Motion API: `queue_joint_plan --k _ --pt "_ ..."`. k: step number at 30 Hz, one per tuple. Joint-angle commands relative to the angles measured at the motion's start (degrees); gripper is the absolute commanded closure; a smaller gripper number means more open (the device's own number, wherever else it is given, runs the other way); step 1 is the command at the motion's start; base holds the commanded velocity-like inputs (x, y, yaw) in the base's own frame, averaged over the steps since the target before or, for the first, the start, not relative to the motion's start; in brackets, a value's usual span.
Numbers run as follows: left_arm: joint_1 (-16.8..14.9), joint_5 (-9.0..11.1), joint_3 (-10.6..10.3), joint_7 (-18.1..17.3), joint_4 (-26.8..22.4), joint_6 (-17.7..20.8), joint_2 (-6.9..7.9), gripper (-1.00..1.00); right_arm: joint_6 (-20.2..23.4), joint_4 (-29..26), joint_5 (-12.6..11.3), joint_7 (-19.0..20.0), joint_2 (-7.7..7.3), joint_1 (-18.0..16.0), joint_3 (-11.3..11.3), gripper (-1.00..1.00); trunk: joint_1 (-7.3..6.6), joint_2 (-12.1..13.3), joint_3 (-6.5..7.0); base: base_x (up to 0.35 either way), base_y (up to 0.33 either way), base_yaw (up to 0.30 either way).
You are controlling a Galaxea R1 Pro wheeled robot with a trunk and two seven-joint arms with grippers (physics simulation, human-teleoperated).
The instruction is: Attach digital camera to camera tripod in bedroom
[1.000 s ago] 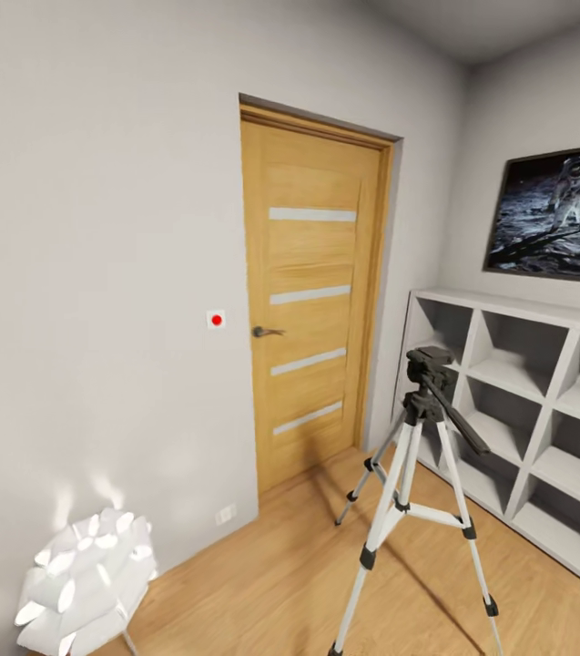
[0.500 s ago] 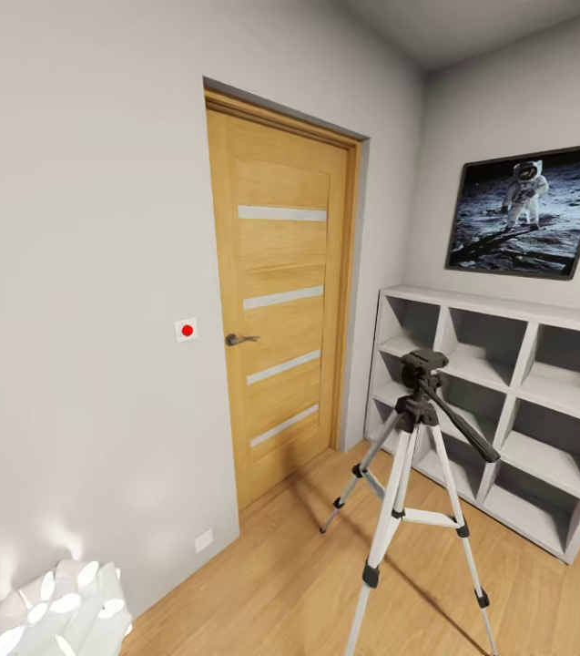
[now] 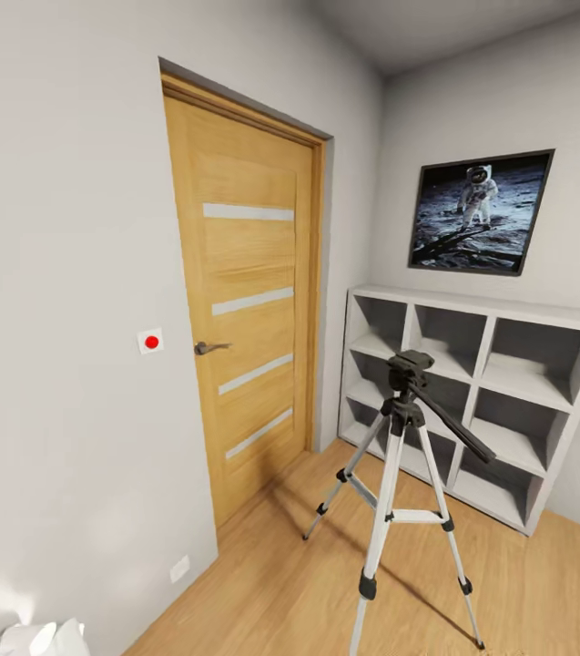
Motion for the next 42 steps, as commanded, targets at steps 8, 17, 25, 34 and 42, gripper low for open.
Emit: queue_joint_plan --k 8,17,25,34,42 --pt "0.0 0.3 -0.5 0.1 0.0 0.0 0.00 1.00 -0.1 0.2 0.3 0.2 -0.02 -0.1 -0.2 -1.00 0.02 0.0 -0.02 0.007 0.009 -0.295" --pt "0.0 0.3 -0.5 0.1 0.0 0.0 0.01 1.00 -0.1 0.1 0.3 0.2 -0.02 -0.1 -0.2 -1.00 0.02 0.0 -0.02 0.001 0.001 -0.295" --pt "0.0 0.3 -0.4 0.2 0.0 -0.1 0.06 1.00 -0.1 0.1 0.3 0.2 -0.02 -0.1 -0.2 -1.00 0.02 0.0 -0.02 0.000 0.000 -0.295" --pt "0.0 0.4 -0.4 0.2 0.1 -0.2 0.09 1.00 -0.1 0.1 0.3 0.2 -0.18 -0.1 -0.2 -1.00 0.02 0.0 -0.02 0.000 0.000 -0.288" --pt "0.0 0.6 -0.4 0.2 0.1 -0.3 0.11 1.00 -0.4 0.1 0.3 0.1 -0.38 -0.1 -0.1 -1.00 0.02 0.0 -0.02 0.000 0.000 -0.078"
